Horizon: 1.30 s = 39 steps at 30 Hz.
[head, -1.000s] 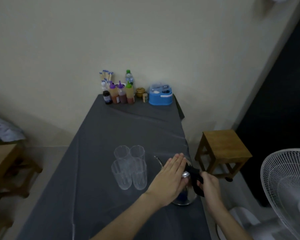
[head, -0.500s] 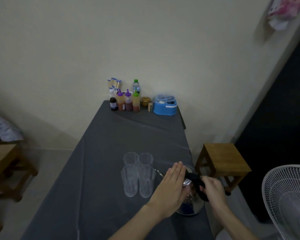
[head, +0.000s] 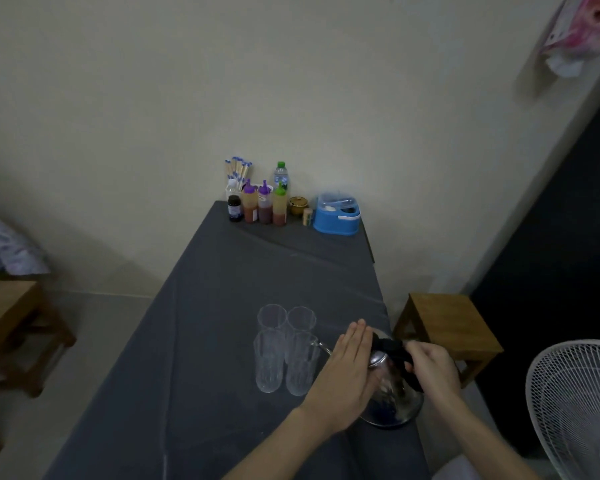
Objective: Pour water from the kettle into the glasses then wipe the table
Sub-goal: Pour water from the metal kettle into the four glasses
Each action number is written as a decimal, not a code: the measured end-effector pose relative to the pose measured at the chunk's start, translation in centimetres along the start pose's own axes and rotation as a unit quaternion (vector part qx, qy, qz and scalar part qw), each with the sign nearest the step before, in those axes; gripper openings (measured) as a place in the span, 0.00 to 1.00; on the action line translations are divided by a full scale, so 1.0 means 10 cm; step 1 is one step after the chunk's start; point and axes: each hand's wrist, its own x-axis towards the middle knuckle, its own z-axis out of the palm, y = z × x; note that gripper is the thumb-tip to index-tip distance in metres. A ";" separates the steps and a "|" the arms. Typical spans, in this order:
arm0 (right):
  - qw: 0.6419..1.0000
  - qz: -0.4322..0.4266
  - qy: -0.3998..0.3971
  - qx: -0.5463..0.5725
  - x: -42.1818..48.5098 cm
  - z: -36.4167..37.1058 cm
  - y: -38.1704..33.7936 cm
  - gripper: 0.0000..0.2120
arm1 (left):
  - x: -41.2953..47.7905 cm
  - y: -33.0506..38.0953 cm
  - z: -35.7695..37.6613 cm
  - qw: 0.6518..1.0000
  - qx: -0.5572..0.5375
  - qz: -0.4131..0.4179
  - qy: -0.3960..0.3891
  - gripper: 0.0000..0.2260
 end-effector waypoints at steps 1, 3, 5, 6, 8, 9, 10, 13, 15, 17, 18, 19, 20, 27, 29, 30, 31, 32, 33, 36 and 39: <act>1.000 -0.003 -0.002 -0.006 0.01 0.00 -0.02 0.15 | 0.00 0.00 -0.01 1.000 -0.006 -0.003 0.002 0.34; 1.000 -0.006 -0.005 -0.017 0.01 -0.01 -0.06 0.16 | 0.01 0.00 -0.03 1.000 -0.013 -0.007 0.006 0.35; 1.000 -0.009 -0.006 -0.029 0.02 -0.02 -0.10 0.17 | 0.01 0.01 -0.03 1.000 -0.017 -0.010 0.007 0.36; 0.999 -0.009 -0.004 -0.033 0.02 -0.02 -0.11 0.17 | 0.01 0.01 -0.04 1.000 -0.020 -0.011 0.008 0.36; 0.999 -0.007 0.001 -0.035 0.02 -0.03 -0.14 0.17 | 0.01 0.02 -0.05 1.000 -0.024 -0.014 0.006 0.35; 0.999 -0.007 0.002 -0.036 0.02 -0.03 -0.15 0.16 | 0.01 0.03 -0.06 1.000 -0.026 -0.015 0.005 0.34; 0.999 -0.008 0.002 -0.037 0.01 -0.03 -0.16 0.16 | 0.01 0.03 -0.08 0.999 -0.028 -0.016 0.003 0.35; 0.999 -0.012 0.005 -0.047 -0.01 -0.03 -0.16 0.17 | 0.00 0.04 -0.10 0.999 -0.029 -0.016 -0.002 0.36; 0.998 -0.017 0.005 -0.056 -0.02 -0.03 -0.16 0.17 | -0.01 0.04 -0.10 0.999 -0.034 -0.016 -0.003 0.37; 0.998 -0.017 0.008 -0.062 -0.03 -0.02 -0.16 0.17 | -0.02 0.03 -0.09 0.999 -0.037 -0.016 -0.006 0.38; 0.998 -0.019 0.009 -0.064 -0.03 -0.02 -0.15 0.18 | -0.03 0.03 -0.08 0.999 -0.037 -0.017 -0.007 0.39; 0.998 -0.020 0.011 -0.065 -0.03 -0.01 -0.14 0.18 | -0.03 0.03 -0.07 0.999 -0.035 -0.016 -0.009 0.39; 0.998 -0.020 0.013 -0.066 -0.02 -0.01 -0.14 0.18 | -0.03 0.02 -0.07 0.999 -0.033 -0.016 -0.010 0.40; 0.998 -0.019 0.021 -0.059 -0.02 0.02 -0.12 0.18 | -0.01 0.00 -0.09 0.999 -0.035 -0.018 -0.007 0.41; 0.998 -0.022 0.024 -0.056 -0.02 0.02 -0.13 0.18 | -0.01 0.01 -0.10 0.999 -0.041 -0.020 -0.009 0.42; 0.998 -0.023 0.024 -0.055 -0.02 0.02 -0.13 0.18 | -0.01 0.02 -0.09 0.999 -0.044 -0.022 -0.009 0.42; 0.998 -0.024 0.026 -0.056 -0.03 0.02 -0.14 0.18 | -0.01 0.02 -0.09 0.999 -0.044 -0.022 -0.008 0.42; 0.998 -0.025 0.028 -0.057 -0.03 0.01 -0.15 0.18 | -0.01 0.02 -0.08 0.999 -0.043 -0.022 -0.005 0.42; 0.997 -0.027 0.030 -0.060 -0.04 0.01 -0.16 0.18 | -0.01 0.02 -0.07 0.999 -0.044 -0.022 -0.002 0.42; 0.997 -0.029 0.037 -0.069 -0.04 0.01 -0.17 0.19 | -0.01 0.04 -0.06 0.998 -0.050 -0.024 0.002 0.41; 0.996 -0.024 0.049 -0.072 -0.03 0.00 -0.16 0.19 | 0.00 0.07 -0.07 0.998 -0.057 -0.028 0.002 0.41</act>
